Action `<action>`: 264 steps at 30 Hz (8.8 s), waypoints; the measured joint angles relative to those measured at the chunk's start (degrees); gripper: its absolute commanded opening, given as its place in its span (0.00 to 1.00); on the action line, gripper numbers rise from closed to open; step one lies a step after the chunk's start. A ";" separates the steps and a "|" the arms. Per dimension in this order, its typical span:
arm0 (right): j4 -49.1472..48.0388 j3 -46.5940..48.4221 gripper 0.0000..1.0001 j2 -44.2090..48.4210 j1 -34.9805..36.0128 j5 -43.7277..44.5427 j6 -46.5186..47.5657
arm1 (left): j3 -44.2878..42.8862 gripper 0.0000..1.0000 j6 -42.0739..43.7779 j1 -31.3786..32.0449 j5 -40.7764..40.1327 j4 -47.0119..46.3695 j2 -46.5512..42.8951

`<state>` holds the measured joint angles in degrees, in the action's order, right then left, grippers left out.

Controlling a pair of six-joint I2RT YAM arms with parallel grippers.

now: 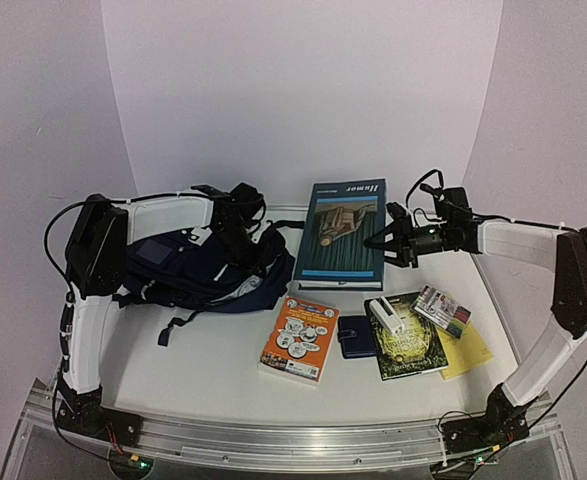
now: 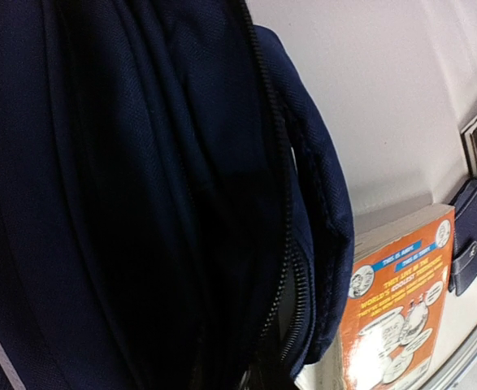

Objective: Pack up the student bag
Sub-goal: Place the book in the student bag, then adjust the student bag at the center of the board, then adjust the book in the student bag.

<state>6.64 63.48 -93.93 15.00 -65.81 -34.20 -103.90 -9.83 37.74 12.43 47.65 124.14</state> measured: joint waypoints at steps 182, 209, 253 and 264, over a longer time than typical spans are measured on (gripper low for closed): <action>18.39 59.49 0.31 -50.91 20.22 40.27 17.73 | 45.77 0.00 -30.19 -37.12 19.45 -45.17 -19.09; -1.58 55.85 0.28 -54.76 22.85 20.79 -2.49 | 11.80 0.00 -29.09 -14.80 29.74 -25.46 -17.36; -8.35 49.55 0.36 -50.47 17.42 20.76 -11.71 | 2.13 0.00 -38.48 -10.89 41.84 -46.09 -6.05; -16.76 57.38 0.27 -56.16 25.92 19.15 -20.50 | 1.16 0.00 -41.42 -9.57 47.65 -49.89 -3.64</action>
<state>-10.12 120.86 -150.09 40.92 -46.67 -54.70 -102.74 -51.25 28.17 60.08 -2.25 120.50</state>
